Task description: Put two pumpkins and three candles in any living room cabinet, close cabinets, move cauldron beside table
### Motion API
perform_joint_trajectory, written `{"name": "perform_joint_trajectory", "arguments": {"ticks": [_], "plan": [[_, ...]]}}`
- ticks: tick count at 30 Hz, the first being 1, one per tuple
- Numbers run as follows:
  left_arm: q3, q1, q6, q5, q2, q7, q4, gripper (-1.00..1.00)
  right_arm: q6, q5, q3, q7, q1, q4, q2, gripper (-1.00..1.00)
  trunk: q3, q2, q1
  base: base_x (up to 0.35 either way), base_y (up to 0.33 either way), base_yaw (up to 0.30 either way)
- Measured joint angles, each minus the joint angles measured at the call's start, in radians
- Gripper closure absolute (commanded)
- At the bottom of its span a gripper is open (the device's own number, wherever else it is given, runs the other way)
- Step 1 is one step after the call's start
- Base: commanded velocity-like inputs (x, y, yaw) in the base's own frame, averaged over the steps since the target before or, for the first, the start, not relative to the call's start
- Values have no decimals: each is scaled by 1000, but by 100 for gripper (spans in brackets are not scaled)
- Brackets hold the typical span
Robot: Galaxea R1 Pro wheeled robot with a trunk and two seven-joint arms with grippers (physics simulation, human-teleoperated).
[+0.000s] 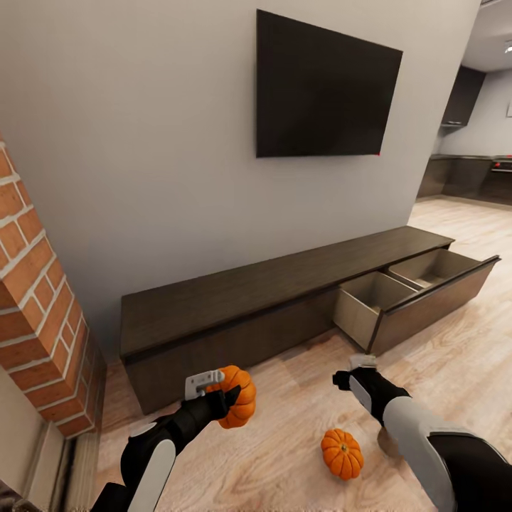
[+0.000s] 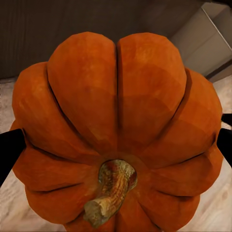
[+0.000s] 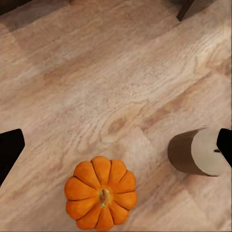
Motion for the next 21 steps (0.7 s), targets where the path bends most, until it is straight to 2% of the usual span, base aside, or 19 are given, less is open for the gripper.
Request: {"name": "perform_joint_trajectory", "arguments": {"ticks": [1, 3, 4, 5, 6, 7, 9, 11, 13, 21], "plan": [[2, 0, 0, -1, 0, 0, 0, 100, 92, 0, 0, -16, -61, -6, -6, -100, -4, 0, 0, 0, 0, 0], [3, 0, 0, 0, 0, 0, 0, 100, 181, -7, -1, -30, -115, -10, -9, -100, -12, -1, 1, 0, 0, 0], [4, 0, 1, 0, 0, 0, 0, 100, 233, -26, -3, -34, -143, -11, -10, -100, -15, -1, 2, 0, 0, 0], [5, 0, 1, 0, 0, 0, 0, 100, 293, -77, -5, -38, -171, -10, -11, -100, -19, -1, 2, 0, 0, 0], [5, 0, 1, 0, 0, 0, 0, 100, 303, -93, -6, -40, -176, -9, -11, -100, -23, -1, 3, 0, 0, 0], [5, 0, 1, 0, 0, 0, 0, 100, 318, -126, -7, -43, -183, -5, -11, -100, -27, -2, 3, 0, 0, 0], [6, 0, 2, 0, 0, 0, 0, 100, 322, -163, -8, -45, -189, 37, -8, -100, -35, -2, 4, 0, 0, 0], [7, 0, 2, 0, 0, 0, 0, 100, 308, -171, -8, -43, -189, 74, -2, -100, -43, -2, 5, 0, 0, 0], [7, 0, 2, 1, 0, 0, 0, 100, 276, -169, -7, -41, -186, 87, 12, -100, -50, -3, 6, 0, 0, 0], [7, 0, 2, 2, 0, -1, -1, 100, 187, -168, -6, -39, -179, 95, 23, -100, -81, -5, 10, 0, 0, 0]]}}
